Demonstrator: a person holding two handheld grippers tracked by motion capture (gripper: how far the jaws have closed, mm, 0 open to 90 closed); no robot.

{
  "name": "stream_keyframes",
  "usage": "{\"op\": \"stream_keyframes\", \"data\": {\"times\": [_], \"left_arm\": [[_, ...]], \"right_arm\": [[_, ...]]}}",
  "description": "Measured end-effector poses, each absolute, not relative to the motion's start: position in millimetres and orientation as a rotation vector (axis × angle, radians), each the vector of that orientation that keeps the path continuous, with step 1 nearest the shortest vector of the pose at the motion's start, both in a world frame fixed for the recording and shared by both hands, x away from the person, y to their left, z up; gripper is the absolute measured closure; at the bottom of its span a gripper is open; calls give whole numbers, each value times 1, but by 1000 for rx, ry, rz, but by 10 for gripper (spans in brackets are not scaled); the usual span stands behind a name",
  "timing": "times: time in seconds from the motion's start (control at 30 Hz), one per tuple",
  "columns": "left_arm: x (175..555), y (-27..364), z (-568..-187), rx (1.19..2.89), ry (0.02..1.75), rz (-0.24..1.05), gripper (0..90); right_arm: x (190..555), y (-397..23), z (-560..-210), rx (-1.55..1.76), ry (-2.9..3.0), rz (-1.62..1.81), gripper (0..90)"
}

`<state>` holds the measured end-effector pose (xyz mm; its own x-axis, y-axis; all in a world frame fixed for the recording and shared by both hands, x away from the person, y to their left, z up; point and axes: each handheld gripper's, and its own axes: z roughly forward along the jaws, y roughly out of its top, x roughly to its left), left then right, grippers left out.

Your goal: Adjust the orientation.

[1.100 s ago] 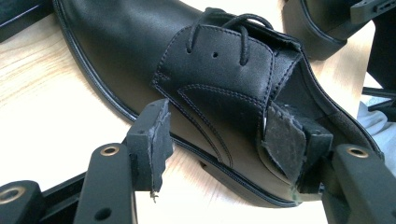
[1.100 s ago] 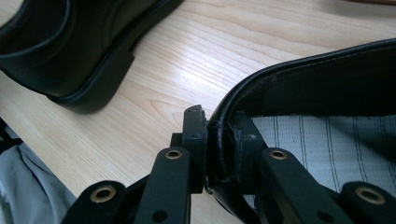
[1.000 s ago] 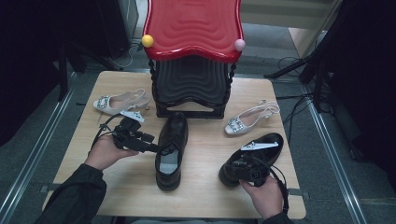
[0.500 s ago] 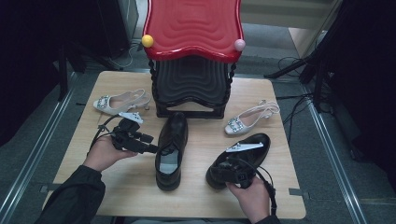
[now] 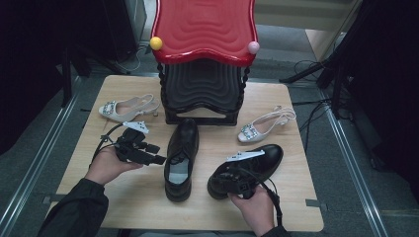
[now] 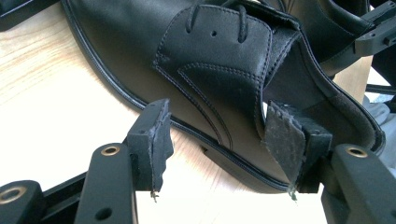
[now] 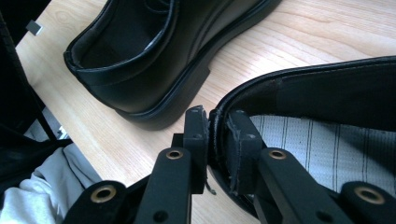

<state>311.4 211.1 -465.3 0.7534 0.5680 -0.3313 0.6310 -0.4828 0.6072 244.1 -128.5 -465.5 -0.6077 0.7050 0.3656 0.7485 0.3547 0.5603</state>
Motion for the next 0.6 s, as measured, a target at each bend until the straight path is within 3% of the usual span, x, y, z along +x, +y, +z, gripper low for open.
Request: {"op": "stream_keyframes", "data": {"times": [0.6], "left_arm": [[304,218,-466,2190,908,-100,418]], "right_arm": [[242,-106,-468,-1223,-2561,-1119,777]]}}
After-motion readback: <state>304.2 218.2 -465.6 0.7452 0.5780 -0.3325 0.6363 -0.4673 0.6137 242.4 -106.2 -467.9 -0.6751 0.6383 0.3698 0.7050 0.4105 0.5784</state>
